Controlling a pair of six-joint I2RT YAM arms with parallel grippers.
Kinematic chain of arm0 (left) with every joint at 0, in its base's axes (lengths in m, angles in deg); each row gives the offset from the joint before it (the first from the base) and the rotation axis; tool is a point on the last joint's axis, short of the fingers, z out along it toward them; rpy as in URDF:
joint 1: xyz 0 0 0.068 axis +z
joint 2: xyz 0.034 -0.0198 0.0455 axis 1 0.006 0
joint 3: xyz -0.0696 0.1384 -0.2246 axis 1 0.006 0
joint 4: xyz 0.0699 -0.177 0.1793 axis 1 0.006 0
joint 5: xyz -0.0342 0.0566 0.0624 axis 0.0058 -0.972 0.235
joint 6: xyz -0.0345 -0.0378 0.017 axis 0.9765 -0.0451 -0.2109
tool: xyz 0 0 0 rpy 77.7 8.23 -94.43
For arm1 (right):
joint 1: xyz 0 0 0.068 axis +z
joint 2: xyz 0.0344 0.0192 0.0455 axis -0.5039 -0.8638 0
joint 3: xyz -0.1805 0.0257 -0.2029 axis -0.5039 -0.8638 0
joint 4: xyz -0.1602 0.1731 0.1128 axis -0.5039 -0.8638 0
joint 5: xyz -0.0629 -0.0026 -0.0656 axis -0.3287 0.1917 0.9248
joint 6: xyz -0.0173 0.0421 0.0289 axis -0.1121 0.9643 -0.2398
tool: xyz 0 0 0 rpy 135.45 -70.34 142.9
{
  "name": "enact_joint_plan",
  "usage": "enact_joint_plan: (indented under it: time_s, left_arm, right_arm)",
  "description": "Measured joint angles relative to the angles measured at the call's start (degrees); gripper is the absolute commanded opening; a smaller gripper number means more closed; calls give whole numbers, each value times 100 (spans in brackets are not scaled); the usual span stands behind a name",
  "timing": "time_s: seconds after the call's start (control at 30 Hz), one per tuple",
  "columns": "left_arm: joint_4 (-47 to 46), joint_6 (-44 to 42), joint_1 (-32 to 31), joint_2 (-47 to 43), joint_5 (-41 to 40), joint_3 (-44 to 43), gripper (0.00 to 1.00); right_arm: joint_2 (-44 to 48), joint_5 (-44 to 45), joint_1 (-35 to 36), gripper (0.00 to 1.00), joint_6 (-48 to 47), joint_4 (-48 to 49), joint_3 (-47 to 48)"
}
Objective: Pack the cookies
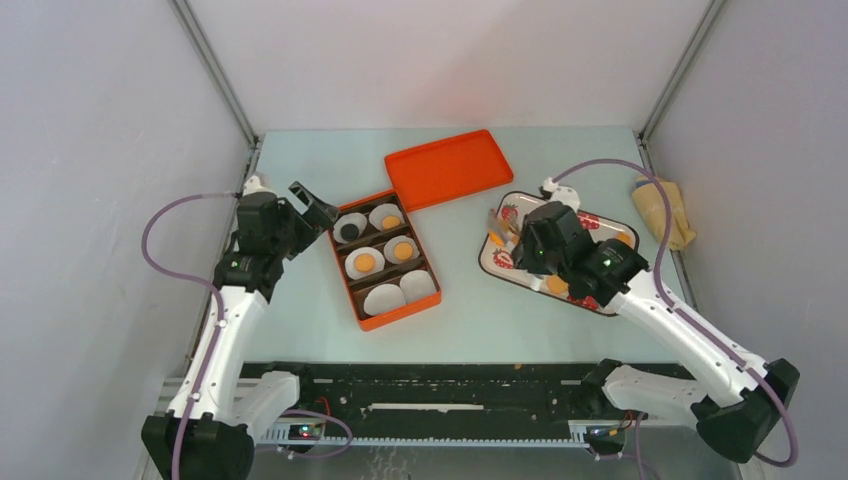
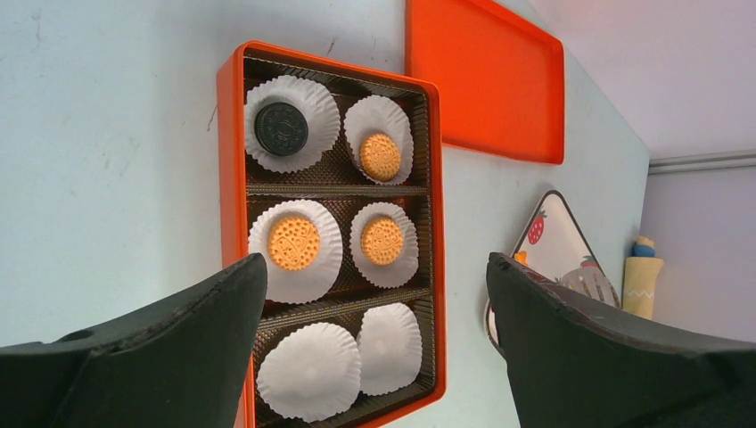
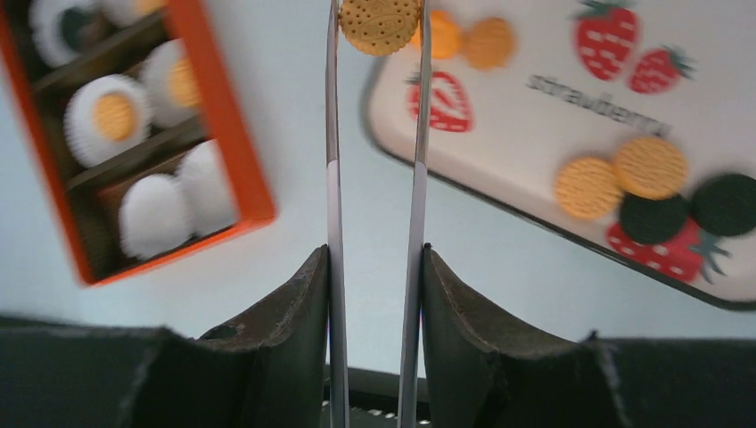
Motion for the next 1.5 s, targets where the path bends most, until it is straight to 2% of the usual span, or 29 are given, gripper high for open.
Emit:
enact_joint_plan:
  time_s: [0.17,0.4,1.03,1.17,1.23,1.27,1.37,1.5]
  left_arm:
    - [4,0,0,0,-9,0,97]
    - [142,-4,0,-52,-138,0,97]
    - [264,-7,0,-136,-282,0,97]
    - [264,-7,0,-136,-280,0,97]
    - [264,-9,0,-136,-280,0,97]
    - [264,-9,0,-136,-278,0,97]
    - [264,-11,0,-142,-278,0,98]
    - [262,-44,0,-195,-278,0,98]
  right_arm:
    - [-313,15,1108,23,24,59,634]
    - [-1362,-20,2116,23,4,111,1071]
    - [-2122,-227,2855,24,74,33,1355]
    - [-2122,-155,2911,34,140,-59,1355]
    - [-2120,-98,2918,45,162,-118,1355]
    - [-2120,-76,2920,48,164,-131,1355]
    - [-2118,-13,2922,53,184,-146,1355]
    - [-2116,13,2924,53,199,-122,1355]
